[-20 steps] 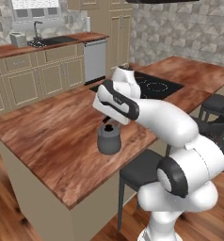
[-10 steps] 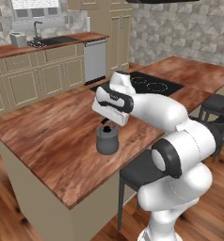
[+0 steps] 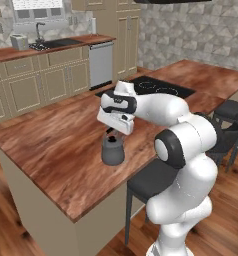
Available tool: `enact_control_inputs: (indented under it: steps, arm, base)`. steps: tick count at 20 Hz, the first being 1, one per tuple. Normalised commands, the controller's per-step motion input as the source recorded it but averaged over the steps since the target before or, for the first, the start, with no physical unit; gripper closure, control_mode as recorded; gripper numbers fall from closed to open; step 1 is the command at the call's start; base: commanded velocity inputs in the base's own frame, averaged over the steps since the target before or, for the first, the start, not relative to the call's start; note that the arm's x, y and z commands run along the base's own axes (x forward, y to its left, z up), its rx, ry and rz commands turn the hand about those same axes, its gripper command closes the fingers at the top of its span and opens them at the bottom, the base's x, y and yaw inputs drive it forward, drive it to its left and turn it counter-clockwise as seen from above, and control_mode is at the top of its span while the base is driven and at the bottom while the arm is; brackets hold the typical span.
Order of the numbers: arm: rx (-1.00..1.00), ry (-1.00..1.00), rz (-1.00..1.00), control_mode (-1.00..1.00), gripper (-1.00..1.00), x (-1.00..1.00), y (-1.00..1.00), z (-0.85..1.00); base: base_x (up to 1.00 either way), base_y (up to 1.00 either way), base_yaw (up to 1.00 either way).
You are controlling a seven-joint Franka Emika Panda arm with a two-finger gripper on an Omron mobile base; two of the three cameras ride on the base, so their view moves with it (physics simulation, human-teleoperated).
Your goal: The kettle is done boiling. Turn off the stove, then wait for 300 timesteps before moving the kettle to the dining table.
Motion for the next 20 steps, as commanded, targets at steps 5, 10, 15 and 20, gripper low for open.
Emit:
enact_control_inputs:
  steps: [5, 10, 15, 20]
  arm:
    - [0.00, 0.06, 0.00, -1.00, 1.00, 0.40, 0.00, -0.27]
    - [0.00, 0.03, 0.00, -1.00, 1.00, 0.36, 0.01, -0.30]
    - [0.00, 0.01, 0.00, -1.00, 1.00, 0.24, 0.04, -0.26]
    - [0.00, 0.05, 0.00, -1.00, -1.00, 0.00, 0.09, -0.18]
  base:
    - [0.00, 0.00, 0.00]
    - [0.00, 0.00, 0.00]
    - [0.00, 0.00, 0.00]
    - [0.00, 0.00, 0.00]
